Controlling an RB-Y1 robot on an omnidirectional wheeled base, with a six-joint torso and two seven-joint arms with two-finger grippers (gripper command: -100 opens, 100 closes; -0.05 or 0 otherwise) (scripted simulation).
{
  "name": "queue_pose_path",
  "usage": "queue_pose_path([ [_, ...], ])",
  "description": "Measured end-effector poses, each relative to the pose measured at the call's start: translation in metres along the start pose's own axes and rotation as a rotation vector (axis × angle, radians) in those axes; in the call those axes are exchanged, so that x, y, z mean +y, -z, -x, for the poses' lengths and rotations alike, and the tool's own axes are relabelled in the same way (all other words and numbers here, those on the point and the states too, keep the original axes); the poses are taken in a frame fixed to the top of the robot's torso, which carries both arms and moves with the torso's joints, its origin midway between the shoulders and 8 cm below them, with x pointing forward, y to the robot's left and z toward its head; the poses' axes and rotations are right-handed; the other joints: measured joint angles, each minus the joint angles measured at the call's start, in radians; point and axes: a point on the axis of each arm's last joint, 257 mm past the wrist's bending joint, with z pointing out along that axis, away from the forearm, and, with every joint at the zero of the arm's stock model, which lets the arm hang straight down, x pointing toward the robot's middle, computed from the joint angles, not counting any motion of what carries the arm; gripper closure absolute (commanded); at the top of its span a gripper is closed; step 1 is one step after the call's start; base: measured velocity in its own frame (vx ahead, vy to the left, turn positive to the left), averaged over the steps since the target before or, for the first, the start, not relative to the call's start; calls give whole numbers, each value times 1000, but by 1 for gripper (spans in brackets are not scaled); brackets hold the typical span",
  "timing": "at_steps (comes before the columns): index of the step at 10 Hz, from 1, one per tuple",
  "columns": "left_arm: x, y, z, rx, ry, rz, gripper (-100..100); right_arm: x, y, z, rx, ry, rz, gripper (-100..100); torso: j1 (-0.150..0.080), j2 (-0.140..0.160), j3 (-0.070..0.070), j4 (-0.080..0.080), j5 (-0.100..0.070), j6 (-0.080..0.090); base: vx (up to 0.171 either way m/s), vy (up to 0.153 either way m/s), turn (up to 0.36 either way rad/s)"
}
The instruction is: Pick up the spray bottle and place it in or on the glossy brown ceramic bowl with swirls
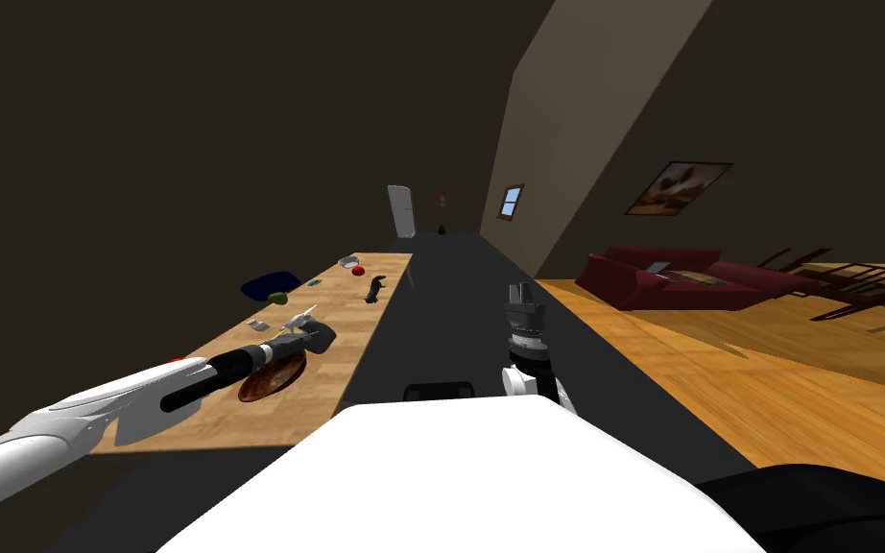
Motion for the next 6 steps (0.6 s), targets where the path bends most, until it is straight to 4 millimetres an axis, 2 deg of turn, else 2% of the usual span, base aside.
queue_pose_path([
  [2,13,9,15,-3,-2,4,100,0,0,0,0,0,0,0,4,-3,-2,-1,1,-1,-101,70,18],
  [3,14,13,20,2,-6,-3,100,0,0,0,0,0,0,0,6,-6,-3,-1,2,-2,-29,135,126],
  [6,15,23,25,33,-21,-30,100,0,0,0,0,1,-1,0,10,-14,-8,-3,4,-1,31,125,132],
])
